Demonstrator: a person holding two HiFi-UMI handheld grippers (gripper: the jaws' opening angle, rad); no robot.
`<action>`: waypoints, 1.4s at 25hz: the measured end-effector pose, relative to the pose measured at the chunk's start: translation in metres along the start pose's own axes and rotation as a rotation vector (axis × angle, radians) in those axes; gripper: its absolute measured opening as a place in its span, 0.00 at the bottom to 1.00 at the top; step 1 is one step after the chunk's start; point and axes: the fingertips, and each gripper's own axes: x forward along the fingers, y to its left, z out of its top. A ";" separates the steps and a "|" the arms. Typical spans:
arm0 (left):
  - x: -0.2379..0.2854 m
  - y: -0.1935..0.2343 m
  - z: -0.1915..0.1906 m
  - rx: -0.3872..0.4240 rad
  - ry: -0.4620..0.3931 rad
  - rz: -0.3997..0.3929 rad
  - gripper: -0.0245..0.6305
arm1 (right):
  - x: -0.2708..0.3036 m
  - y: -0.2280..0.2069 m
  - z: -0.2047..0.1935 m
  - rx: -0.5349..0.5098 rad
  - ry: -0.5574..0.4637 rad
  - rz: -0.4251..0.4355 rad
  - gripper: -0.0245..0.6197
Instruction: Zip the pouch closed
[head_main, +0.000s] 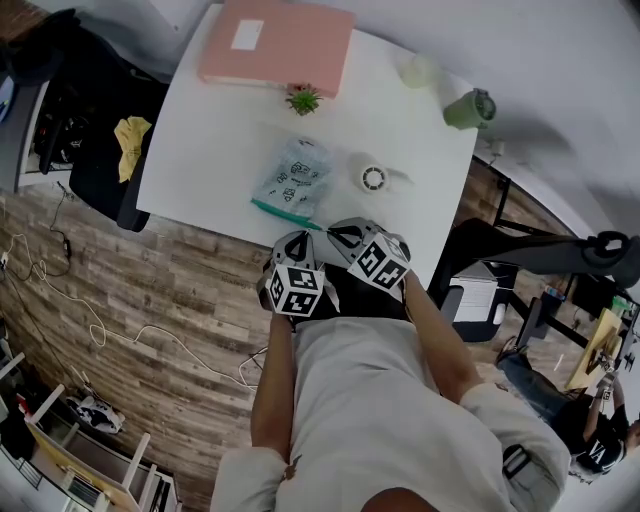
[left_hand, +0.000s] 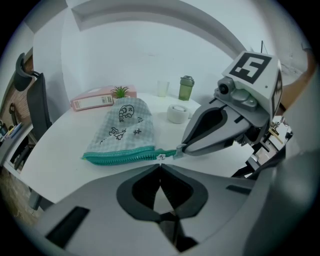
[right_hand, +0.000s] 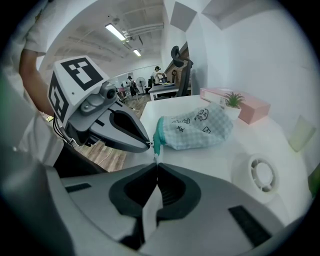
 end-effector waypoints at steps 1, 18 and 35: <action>0.000 0.000 0.000 -0.001 -0.001 0.000 0.03 | 0.000 0.000 0.000 0.000 0.000 -0.002 0.04; 0.003 0.005 0.003 -0.021 0.006 0.001 0.03 | -0.003 -0.006 -0.006 0.017 0.014 -0.016 0.04; 0.003 0.024 0.004 -0.057 0.009 0.035 0.03 | -0.006 -0.015 -0.011 0.043 0.029 -0.038 0.04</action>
